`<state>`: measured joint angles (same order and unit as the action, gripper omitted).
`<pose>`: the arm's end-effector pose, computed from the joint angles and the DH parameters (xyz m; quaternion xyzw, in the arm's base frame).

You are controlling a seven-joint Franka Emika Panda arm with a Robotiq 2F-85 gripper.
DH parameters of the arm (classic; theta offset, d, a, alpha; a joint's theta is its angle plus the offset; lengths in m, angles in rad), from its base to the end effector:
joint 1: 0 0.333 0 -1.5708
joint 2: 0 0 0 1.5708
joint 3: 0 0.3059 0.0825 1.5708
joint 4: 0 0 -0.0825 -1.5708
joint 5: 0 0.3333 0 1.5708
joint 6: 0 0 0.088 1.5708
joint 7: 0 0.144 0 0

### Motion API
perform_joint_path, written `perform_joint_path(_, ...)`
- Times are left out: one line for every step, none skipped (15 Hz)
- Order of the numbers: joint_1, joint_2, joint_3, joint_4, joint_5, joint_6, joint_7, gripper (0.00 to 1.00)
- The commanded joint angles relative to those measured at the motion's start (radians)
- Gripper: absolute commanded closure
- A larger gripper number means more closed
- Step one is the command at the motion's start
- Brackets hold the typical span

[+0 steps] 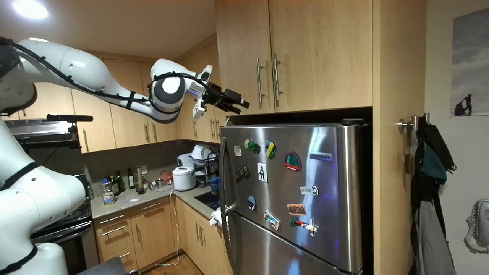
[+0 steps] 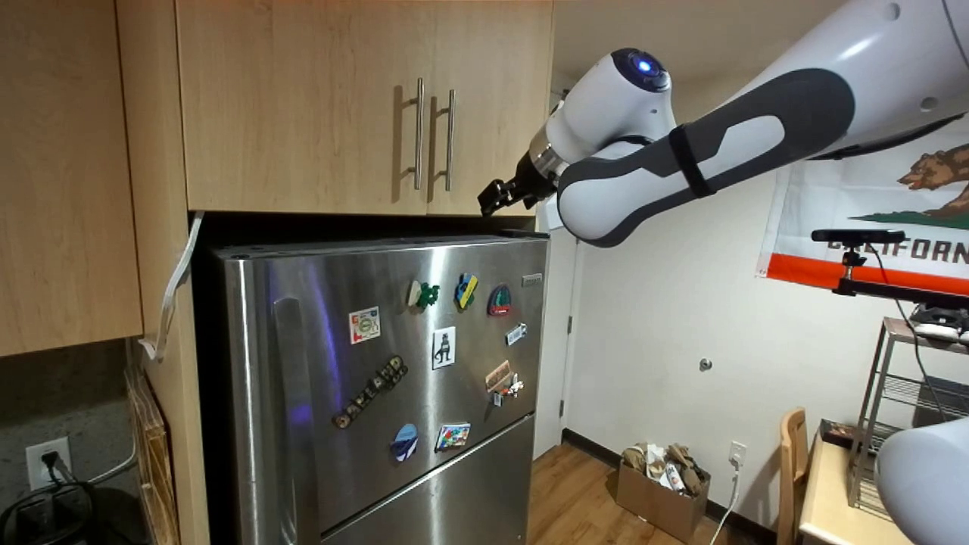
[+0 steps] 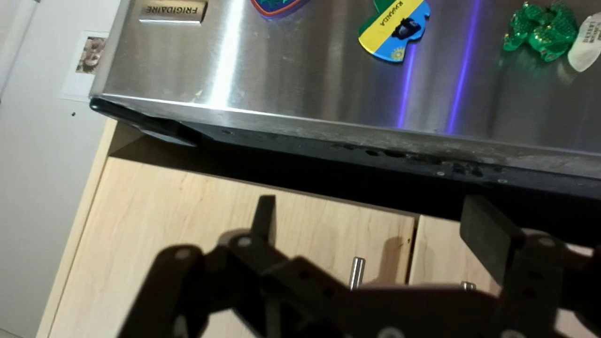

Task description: Close the top left cupboard drawer above the refrigerator

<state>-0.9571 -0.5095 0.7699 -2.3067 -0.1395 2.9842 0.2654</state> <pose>0.4833 -0.0182 0.5952 0.8482 -0.0809 0.4881 0.1893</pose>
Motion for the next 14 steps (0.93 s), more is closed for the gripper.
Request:
perform_joint_path(-0.034,-0.033,0.006,0.018,-0.054,0.023,0.087,0.0)
perform_joint_path(-0.05,-0.039,0.016,0.028,-0.06,0.025,0.104,0.22)
perform_joint_path(-0.06,-0.044,0.021,0.035,-0.065,0.027,0.117,0.26)
perform_joint_path(-0.068,-0.048,0.025,0.04,-0.066,0.033,0.128,0.34)
perform_joint_path(-0.075,-0.052,0.028,0.045,-0.064,0.036,0.138,0.42)
perform_joint_path(-0.08,-0.055,0.031,0.05,-0.059,0.041,0.144,0.51)
perform_joint_path(-0.088,-0.058,0.034,0.054,-0.058,0.044,0.147,0.57)
perform_joint_path(-0.088,-0.057,0.032,0.057,-0.054,0.046,0.148,0.66)
perform_joint_path(-0.091,-0.057,0.033,0.06,-0.051,0.049,0.152,0.73)
perform_joint_path(-0.08,-0.046,0.027,0.062,-0.049,0.056,0.142,0.82)
perform_joint_path(-0.069,-0.037,0.022,0.062,-0.046,0.065,0.134,0.88)
perform_joint_path(-0.047,-0.021,0.013,0.066,-0.038,0.06,0.124,0.95)
perform_joint_path(-0.016,0.004,-0.002,0.071,-0.028,0.059,0.109,0.98)
perform_joint_path(0.018,0.032,-0.017,0.078,-0.02,0.063,0.095,1.0)
